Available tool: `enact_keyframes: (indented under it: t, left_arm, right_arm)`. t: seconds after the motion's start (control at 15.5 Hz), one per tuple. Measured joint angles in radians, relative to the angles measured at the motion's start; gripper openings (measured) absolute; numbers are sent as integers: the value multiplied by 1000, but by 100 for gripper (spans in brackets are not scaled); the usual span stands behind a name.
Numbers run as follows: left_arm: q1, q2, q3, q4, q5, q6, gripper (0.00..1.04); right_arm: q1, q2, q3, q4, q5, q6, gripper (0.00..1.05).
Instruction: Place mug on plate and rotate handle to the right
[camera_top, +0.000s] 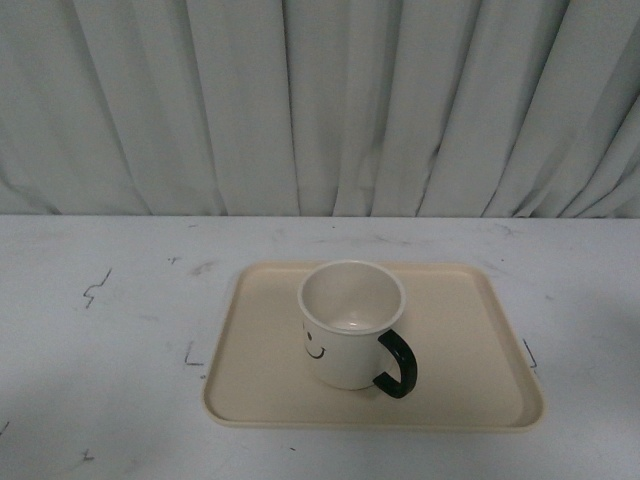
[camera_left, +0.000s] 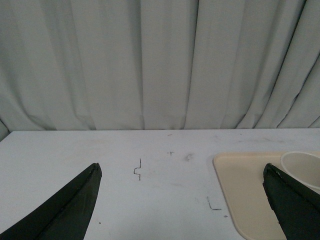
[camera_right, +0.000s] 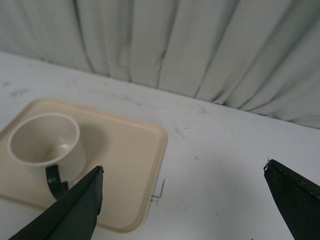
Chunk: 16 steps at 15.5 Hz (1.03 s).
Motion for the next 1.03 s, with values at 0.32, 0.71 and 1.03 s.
enact_keyframes:
  t: [0.32,0.71,1.03]
  left_arm:
    - [0,0,0,0,0,0,98]
    - [0,0,0,0,0,0,98]
    - [0,0,0,0,0,0,98]
  right_arm:
    - [194,1024,916,-603,-262,-16,98]
    - [211,1132,1025,-682,-205,-44,98]
    - [210,1162,1061,-686,-190,-38,98]
